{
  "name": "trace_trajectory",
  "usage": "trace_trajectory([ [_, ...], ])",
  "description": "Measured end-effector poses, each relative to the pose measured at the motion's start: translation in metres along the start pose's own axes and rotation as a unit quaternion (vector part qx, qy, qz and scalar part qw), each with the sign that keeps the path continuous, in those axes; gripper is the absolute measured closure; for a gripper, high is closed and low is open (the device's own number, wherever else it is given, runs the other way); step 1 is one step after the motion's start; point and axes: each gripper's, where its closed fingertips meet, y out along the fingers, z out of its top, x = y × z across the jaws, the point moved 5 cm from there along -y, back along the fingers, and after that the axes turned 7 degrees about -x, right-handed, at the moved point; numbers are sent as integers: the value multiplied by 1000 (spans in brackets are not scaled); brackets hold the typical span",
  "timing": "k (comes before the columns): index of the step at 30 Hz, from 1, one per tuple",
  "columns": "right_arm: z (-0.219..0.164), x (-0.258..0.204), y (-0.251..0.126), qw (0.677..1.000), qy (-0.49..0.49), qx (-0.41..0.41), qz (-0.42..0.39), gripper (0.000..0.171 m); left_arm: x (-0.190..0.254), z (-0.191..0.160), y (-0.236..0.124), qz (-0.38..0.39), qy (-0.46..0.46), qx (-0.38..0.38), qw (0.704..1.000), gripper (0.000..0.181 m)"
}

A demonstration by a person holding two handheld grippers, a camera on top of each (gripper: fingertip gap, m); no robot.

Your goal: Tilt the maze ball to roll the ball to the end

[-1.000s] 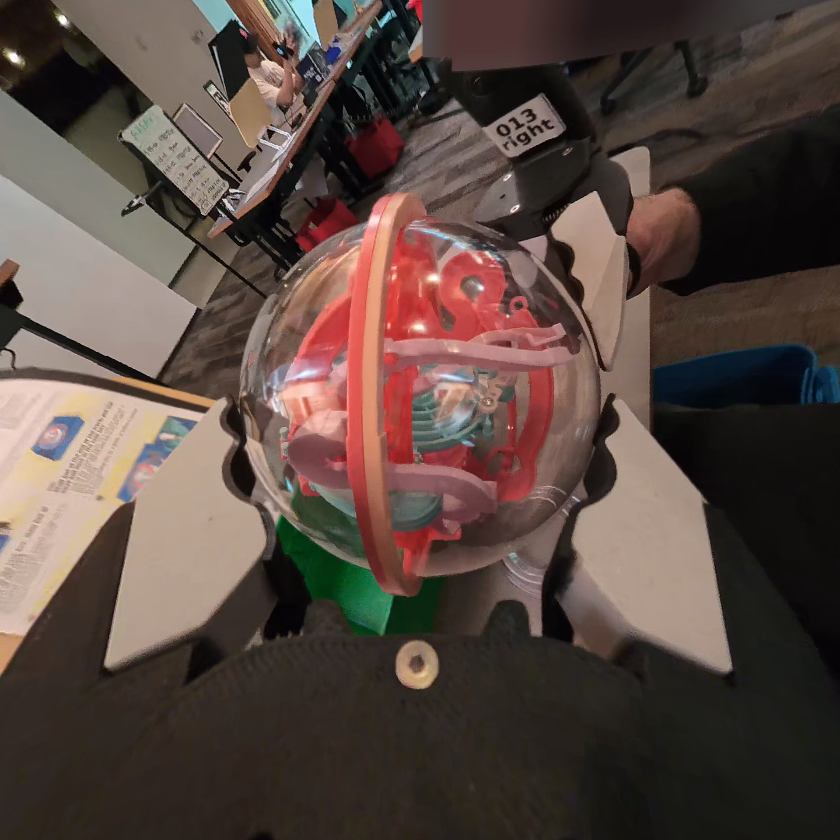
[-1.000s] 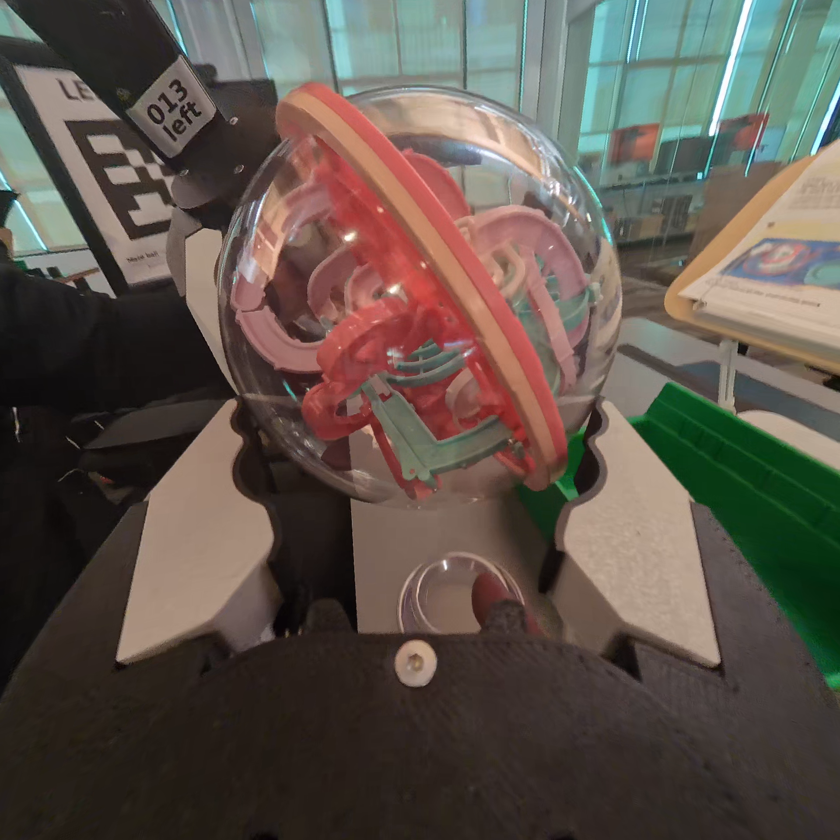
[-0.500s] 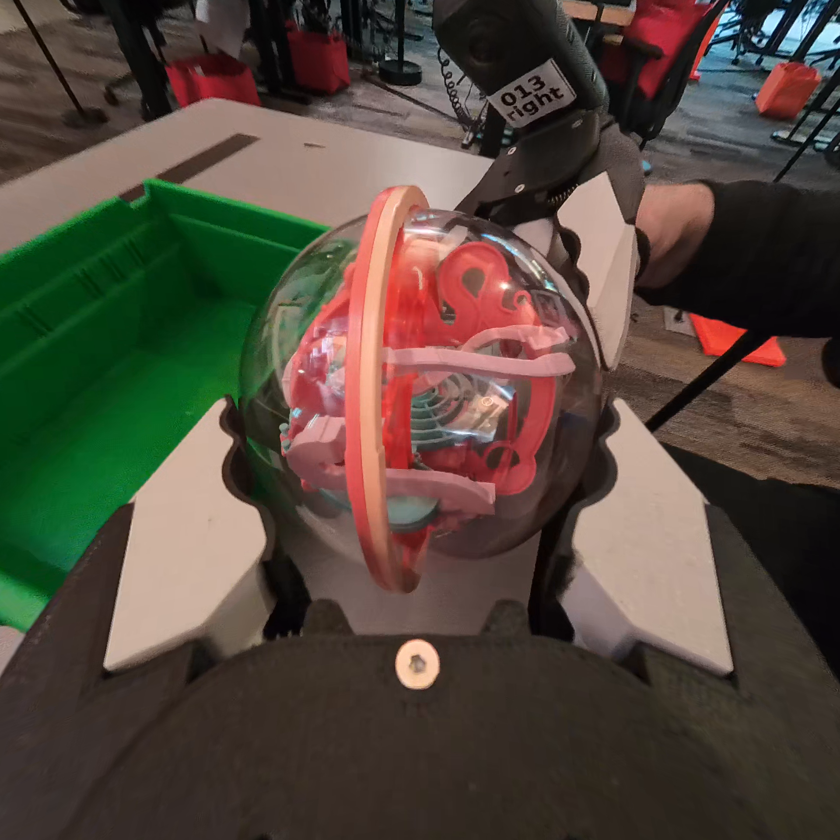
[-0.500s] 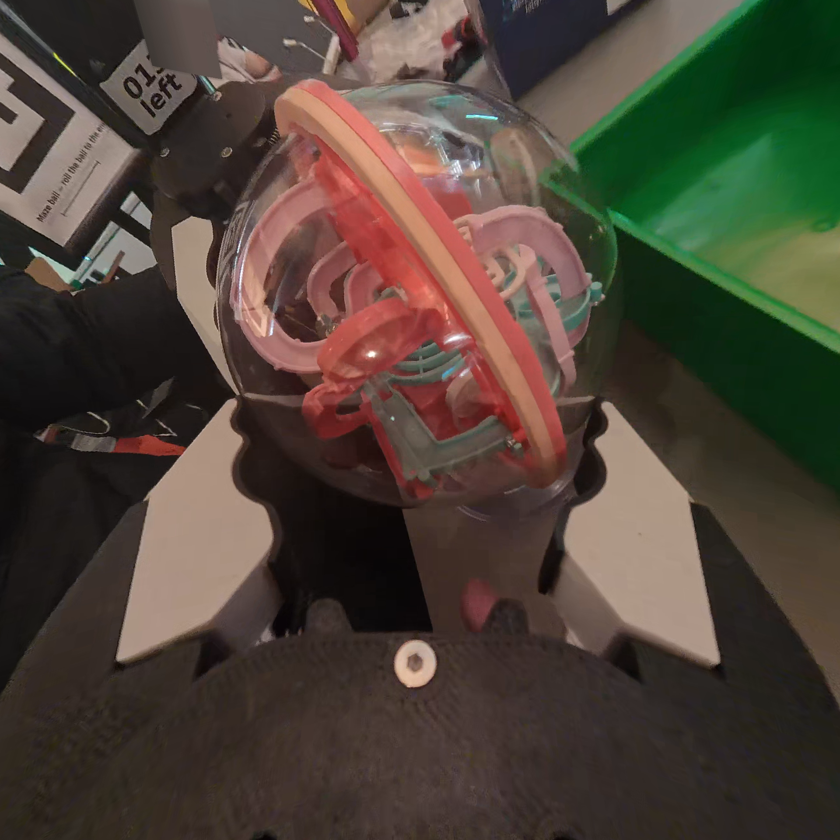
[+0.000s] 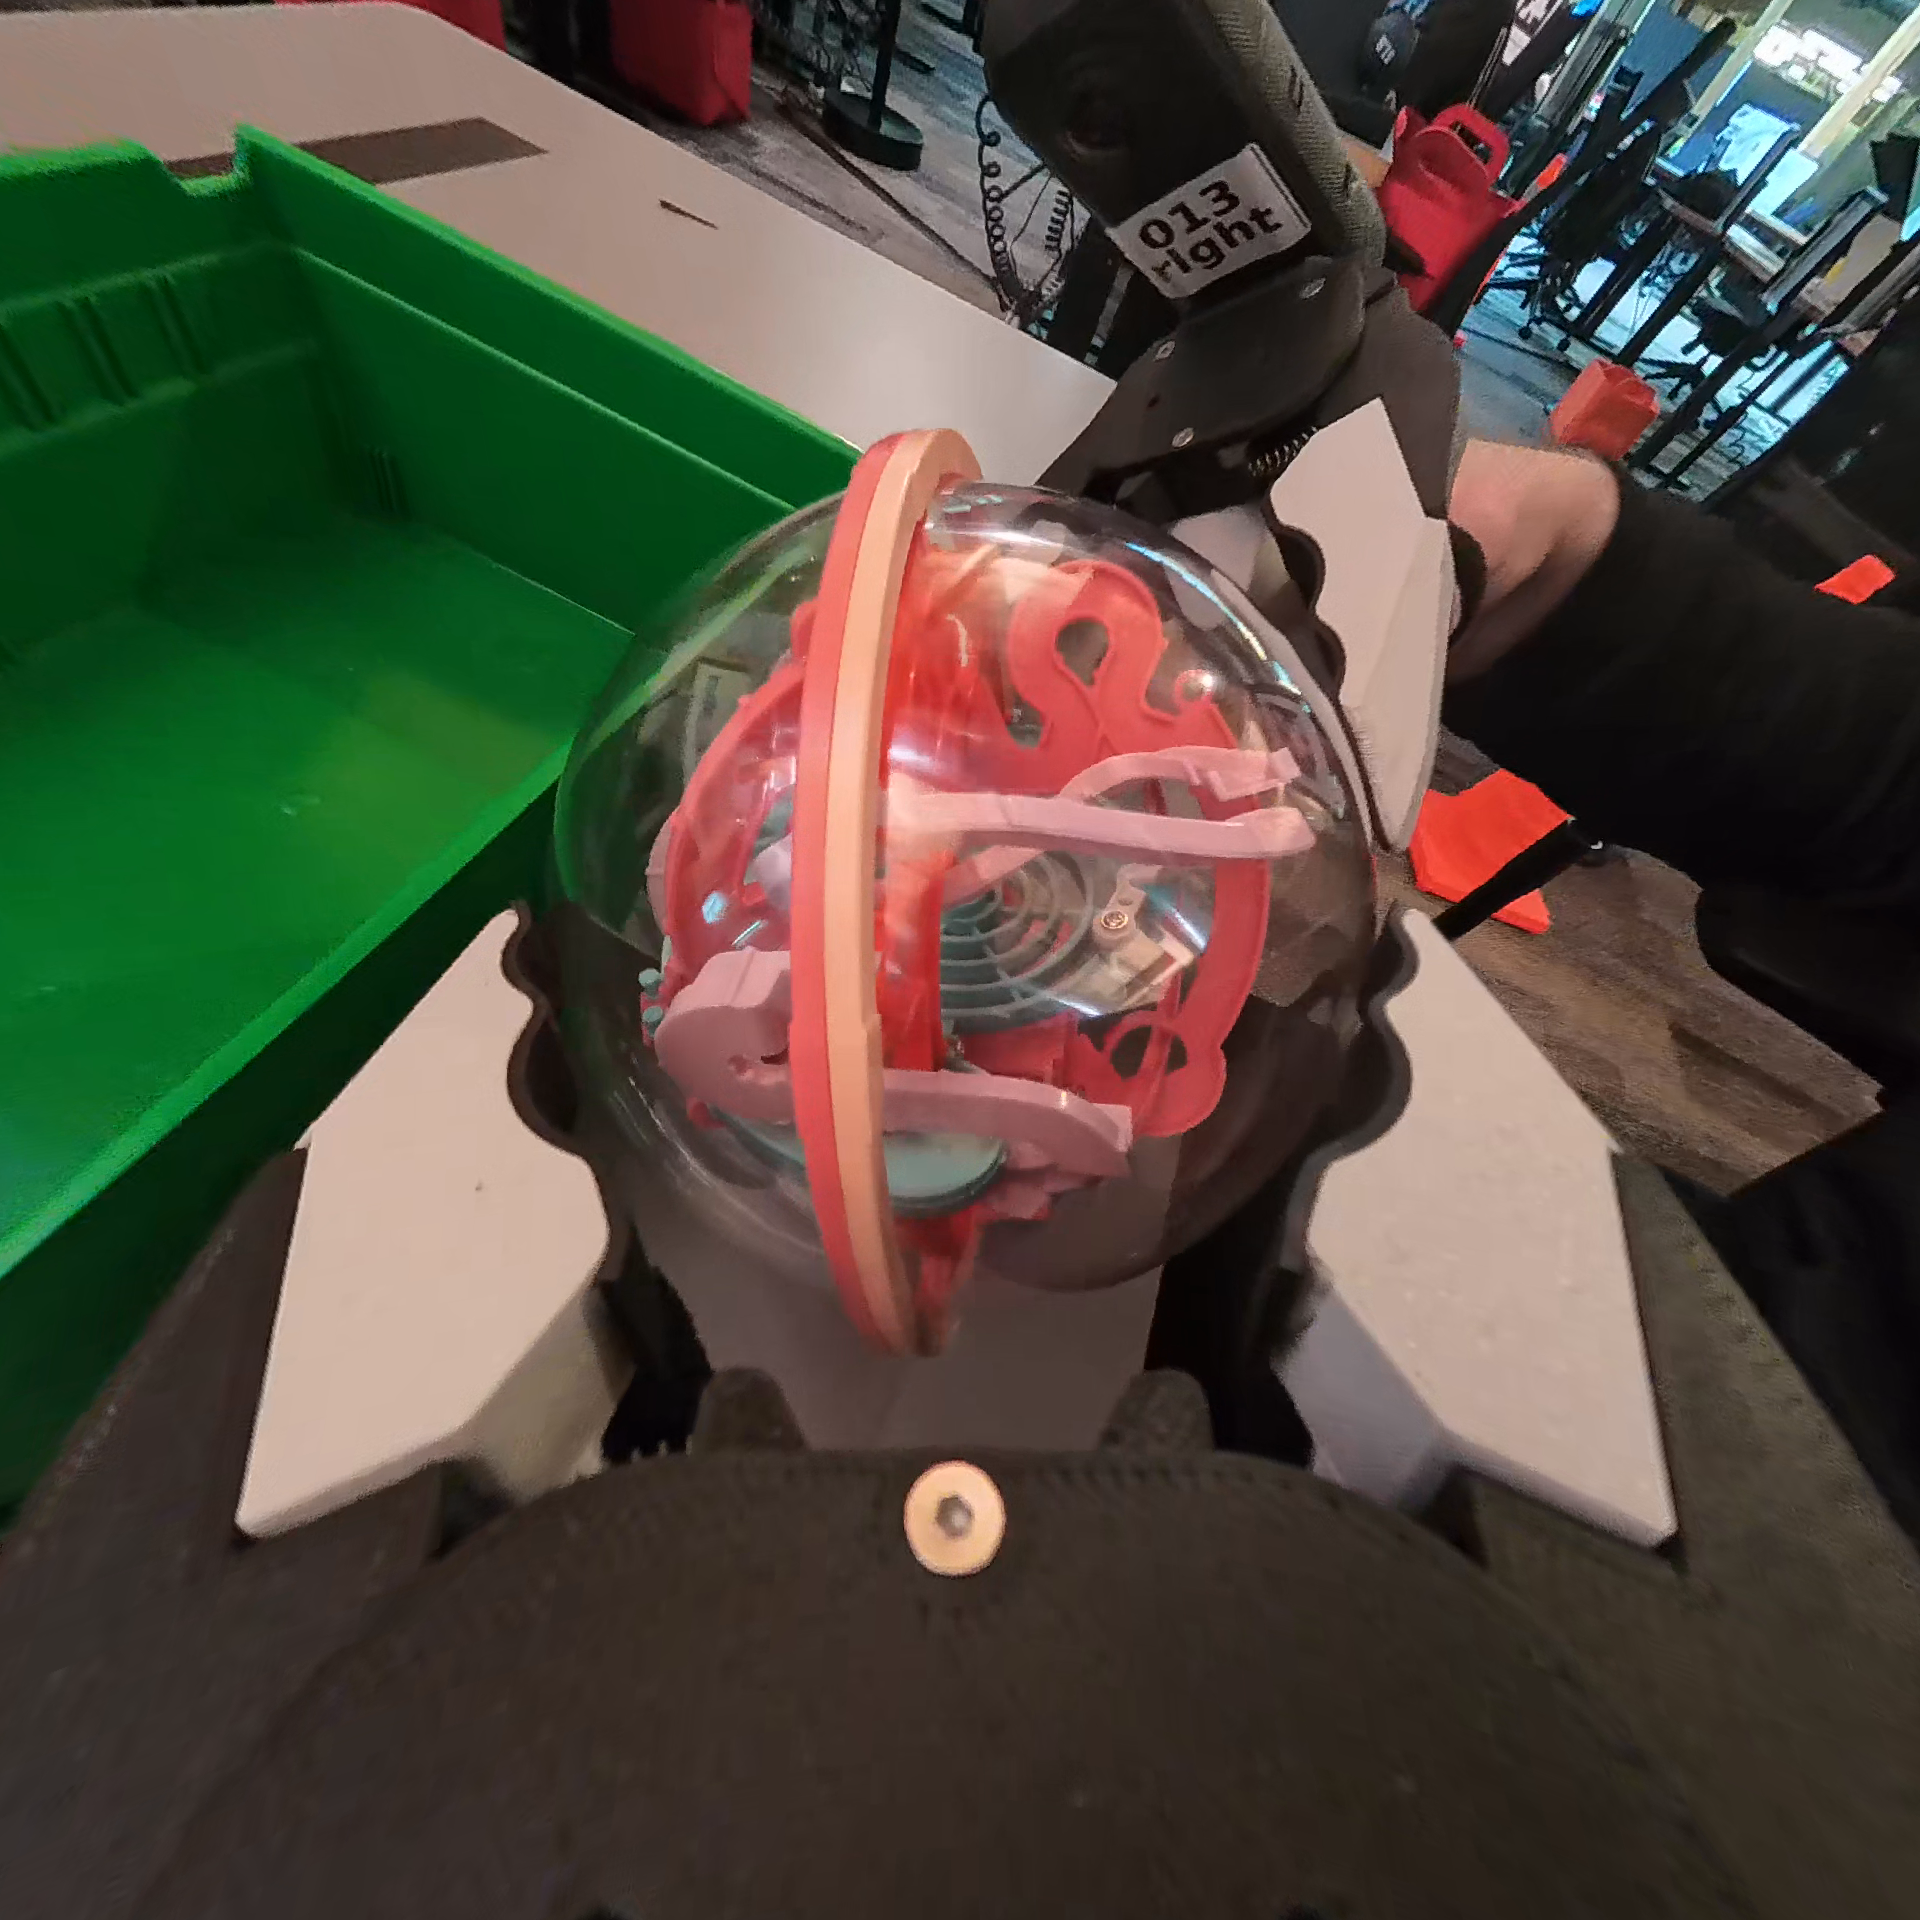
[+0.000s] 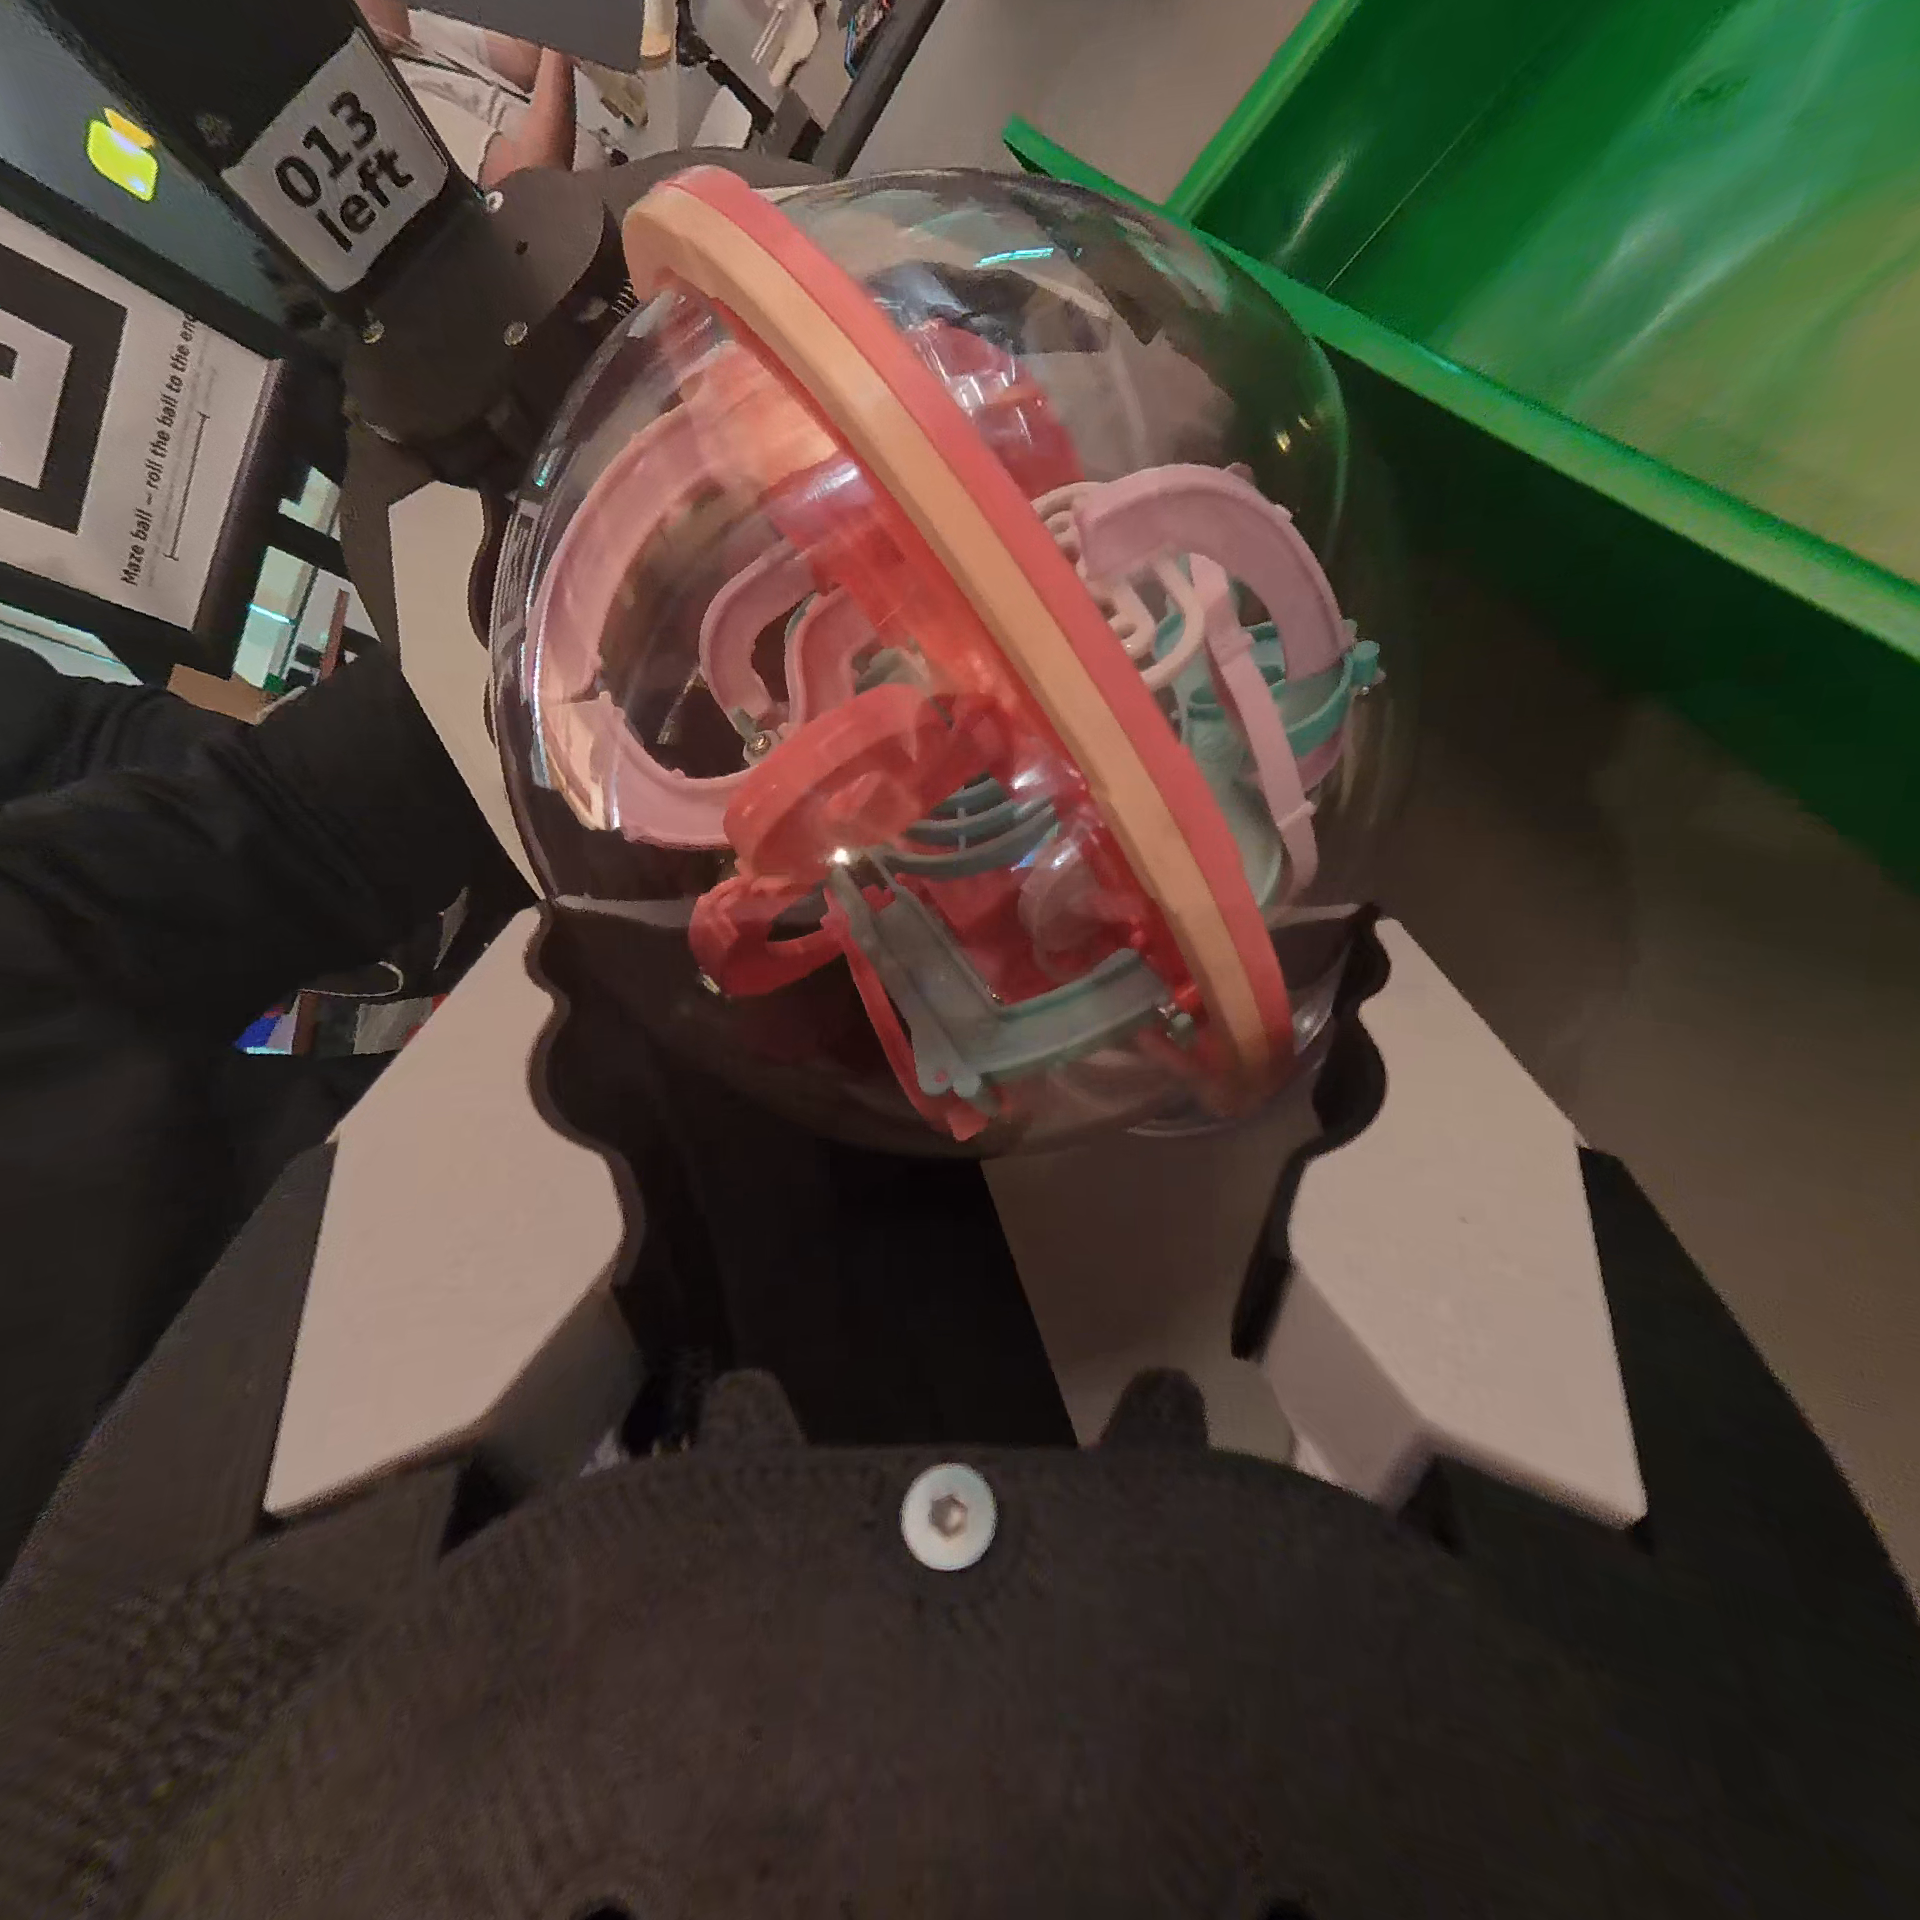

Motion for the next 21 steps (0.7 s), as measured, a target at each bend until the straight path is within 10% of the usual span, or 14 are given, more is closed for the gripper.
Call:
trace_trajectory([
  [21, -14, 0, -15, 999, -37, -36, -10, 33, -4, -8, 11, -86, -116, -55, 988, 35],
])
